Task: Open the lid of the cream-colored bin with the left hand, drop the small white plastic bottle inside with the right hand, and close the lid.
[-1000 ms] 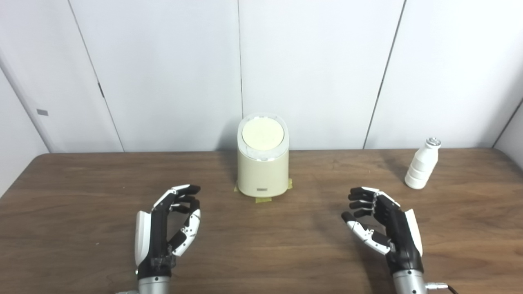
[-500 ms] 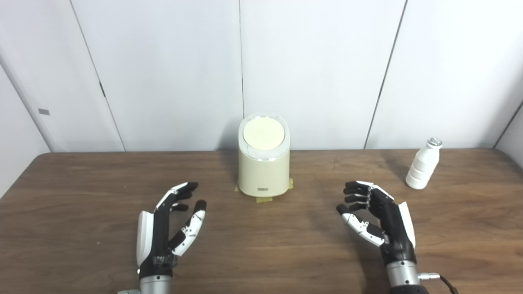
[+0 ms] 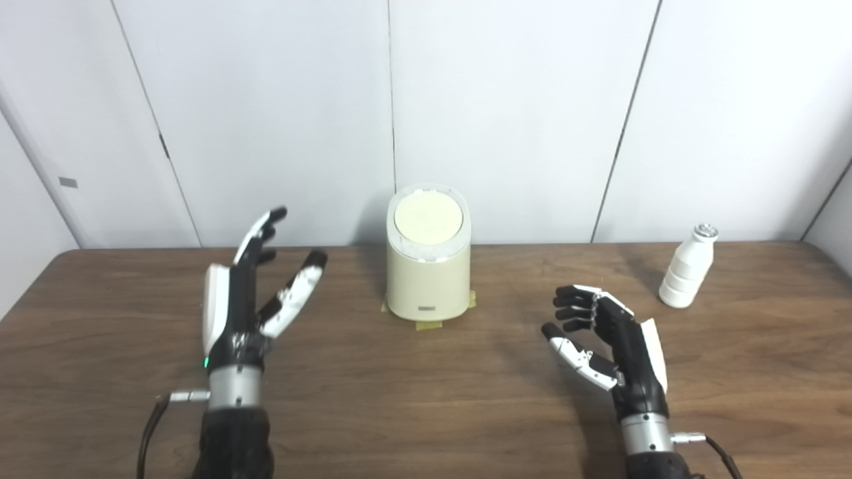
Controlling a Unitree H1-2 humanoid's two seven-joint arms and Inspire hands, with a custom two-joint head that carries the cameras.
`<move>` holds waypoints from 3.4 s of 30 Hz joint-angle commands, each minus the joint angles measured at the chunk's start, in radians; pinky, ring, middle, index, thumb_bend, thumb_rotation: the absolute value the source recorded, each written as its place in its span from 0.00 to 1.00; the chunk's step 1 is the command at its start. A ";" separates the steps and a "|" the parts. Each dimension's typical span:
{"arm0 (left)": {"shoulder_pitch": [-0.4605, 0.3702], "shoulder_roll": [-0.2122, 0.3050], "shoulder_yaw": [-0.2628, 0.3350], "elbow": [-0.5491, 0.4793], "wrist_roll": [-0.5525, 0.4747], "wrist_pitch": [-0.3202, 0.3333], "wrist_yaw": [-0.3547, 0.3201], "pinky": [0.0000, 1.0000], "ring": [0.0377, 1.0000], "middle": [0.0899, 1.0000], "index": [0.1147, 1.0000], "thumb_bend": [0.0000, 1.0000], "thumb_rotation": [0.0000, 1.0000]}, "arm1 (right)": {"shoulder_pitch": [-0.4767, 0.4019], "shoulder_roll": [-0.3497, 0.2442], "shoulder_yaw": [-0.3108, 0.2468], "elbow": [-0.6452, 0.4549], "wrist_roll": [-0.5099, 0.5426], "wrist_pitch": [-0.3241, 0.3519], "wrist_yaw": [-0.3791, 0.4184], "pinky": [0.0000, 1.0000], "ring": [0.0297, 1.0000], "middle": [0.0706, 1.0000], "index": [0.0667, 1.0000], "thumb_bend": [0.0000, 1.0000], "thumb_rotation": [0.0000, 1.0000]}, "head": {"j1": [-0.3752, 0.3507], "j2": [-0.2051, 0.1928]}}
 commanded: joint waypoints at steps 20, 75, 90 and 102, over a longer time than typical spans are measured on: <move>-0.393 0.001 -0.175 0.107 0.325 0.286 -0.162 1.00 1.00 1.00 1.00 0.87 0.54 | -0.012 0.002 0.005 0.023 -0.001 -0.033 -0.003 0.54 0.60 0.61 0.61 0.29 0.23 | 0.002 0.000; -0.507 0.046 -0.333 0.515 0.497 0.284 -0.089 1.00 1.00 0.99 0.96 0.82 0.30 | -0.001 0.014 0.006 0.010 0.019 -0.026 -0.005 0.53 0.58 0.61 0.61 0.30 0.22 | -0.024 -0.004; -0.491 0.014 -0.292 0.569 0.669 0.286 -0.154 1.00 1.00 0.98 0.95 0.95 0.10 | -0.002 0.017 0.010 0.002 -0.004 -0.027 -0.015 0.53 0.58 0.61 0.61 0.29 0.20 | -0.029 -0.002; -0.475 0.002 -0.237 0.541 0.641 0.286 -0.190 1.00 1.00 0.97 0.94 0.72 0.87 | -0.003 0.017 0.010 0.006 -0.010 -0.030 -0.018 0.52 0.58 0.60 0.60 0.29 0.22 | -0.030 -0.002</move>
